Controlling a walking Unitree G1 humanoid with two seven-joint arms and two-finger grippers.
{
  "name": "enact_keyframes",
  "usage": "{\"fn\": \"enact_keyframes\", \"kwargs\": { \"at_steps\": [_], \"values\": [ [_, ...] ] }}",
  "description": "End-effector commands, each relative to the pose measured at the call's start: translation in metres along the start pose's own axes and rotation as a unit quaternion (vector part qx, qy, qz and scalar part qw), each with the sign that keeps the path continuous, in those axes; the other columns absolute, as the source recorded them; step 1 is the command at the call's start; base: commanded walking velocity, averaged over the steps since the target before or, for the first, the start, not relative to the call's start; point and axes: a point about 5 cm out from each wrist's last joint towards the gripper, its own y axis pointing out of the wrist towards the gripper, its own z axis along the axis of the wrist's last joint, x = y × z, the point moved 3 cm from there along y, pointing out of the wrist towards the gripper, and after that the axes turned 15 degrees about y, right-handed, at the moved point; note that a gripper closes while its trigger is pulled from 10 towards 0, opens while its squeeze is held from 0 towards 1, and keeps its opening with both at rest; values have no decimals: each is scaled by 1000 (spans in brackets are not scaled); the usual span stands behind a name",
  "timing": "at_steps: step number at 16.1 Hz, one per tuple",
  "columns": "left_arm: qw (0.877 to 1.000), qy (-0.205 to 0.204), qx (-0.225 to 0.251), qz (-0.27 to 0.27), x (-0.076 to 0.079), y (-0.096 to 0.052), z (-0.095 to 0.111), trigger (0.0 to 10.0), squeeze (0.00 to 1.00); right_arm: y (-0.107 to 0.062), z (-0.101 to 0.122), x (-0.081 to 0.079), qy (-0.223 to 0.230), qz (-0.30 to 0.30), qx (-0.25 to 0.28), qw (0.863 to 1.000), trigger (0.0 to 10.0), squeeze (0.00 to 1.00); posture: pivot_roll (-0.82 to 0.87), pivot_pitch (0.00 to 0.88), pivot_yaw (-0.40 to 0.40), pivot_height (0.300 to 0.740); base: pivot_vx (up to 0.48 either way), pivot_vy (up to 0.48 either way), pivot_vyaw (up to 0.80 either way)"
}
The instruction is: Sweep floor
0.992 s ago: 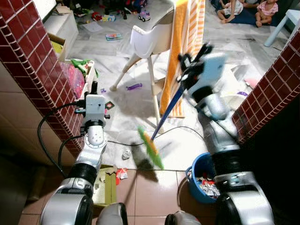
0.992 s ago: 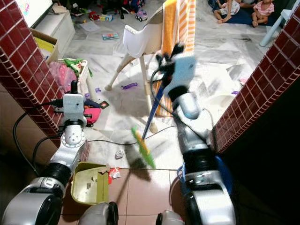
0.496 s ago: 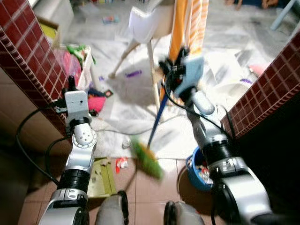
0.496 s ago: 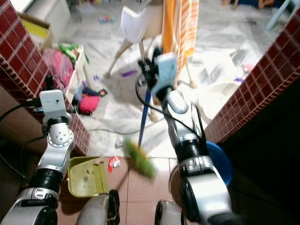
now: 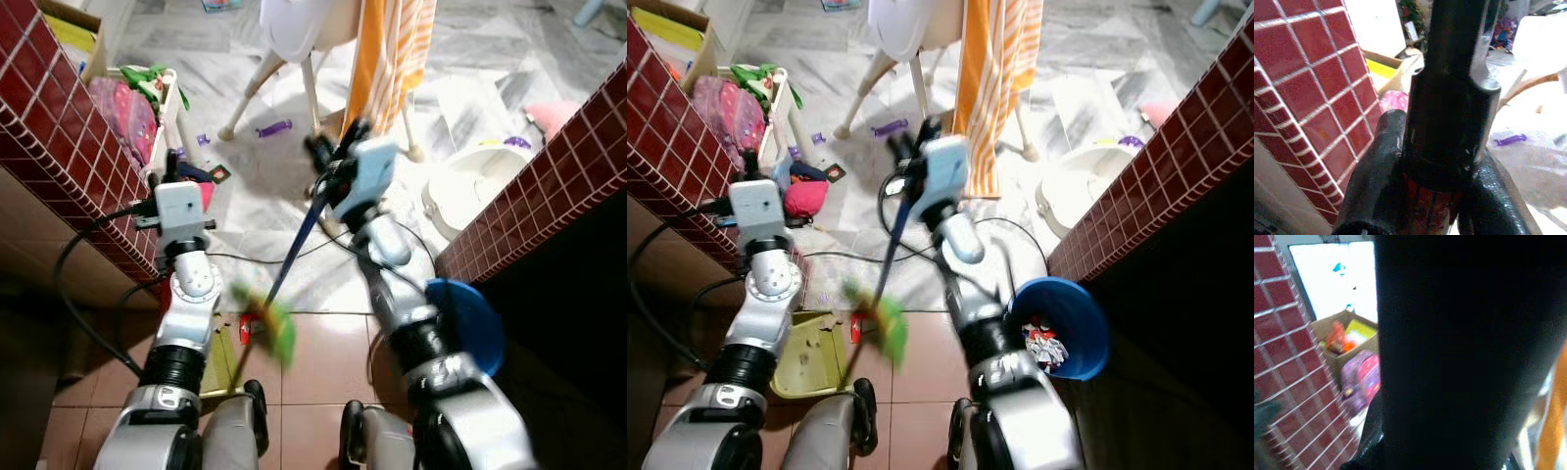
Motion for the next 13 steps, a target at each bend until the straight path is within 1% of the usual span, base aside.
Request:
{"fn": "enact_keyframes", "kwargs": {
  "at_steps": [1,2,3,4,5,6,8,10,11,12,13],
  "values": [
    [991,-67,-102,-57,37,-31,-33,10000,0,-2,-15,-21,77,-3,-5,997,10000,0,-121,326,-98,740,0,0,0],
    [990,-73,-104,-61,38,-32,-34,10000,0,-3,-17,-24,96,-2,-12,995,10000,0,-125,321,-101,740,0,0,0],
    [989,-79,-107,-67,41,-33,-35,10000,0,-4,-21,-29,124,0,-22,992,10000,0,-131,316,-105,740,0,0,0],
    [987,-90,-113,-73,43,-34,-36,10000,0,-2,-19,-31,174,1,-33,984,10000,0,-141,306,-109,740,0,0,0],
    [986,-95,-116,-76,45,-33,-36,10000,0,-1,-16,-30,191,2,-35,981,10000,0,-146,296,-111,740,0,0,0],
    [978,-131,-124,-100,54,-33,-33,10000,0,10,9,-29,252,14,-20,967,10000,0,-163,266,-107,740,0,0,0],
    [973,-152,-123,-119,62,-32,-28,10000,0,14,27,-32,284,35,-13,958,10000,0,-170,252,-104,740,0,0,0],
    [965,-174,-129,-149,71,-29,-23,10000,0,18,47,-30,273,49,-2,961,10000,0,-178,220,-94,740,0,0,0],
    [964,-175,-126,-154,72,-28,-21,10000,0,19,54,-30,255,58,6,965,10000,0,-175,200,-86,740,0,0,0],
    [963,-175,-119,-166,74,-26,-18,10000,0,18,68,-30,214,75,16,974,10000,0,-172,184,-76,740,0,0,0],
    [962,-176,-113,-174,73,-25,-17,10000,0,17,79,-27,157,83,26,984,10000,0,-172,172,-67,740,0,0,0]
  ]
}}
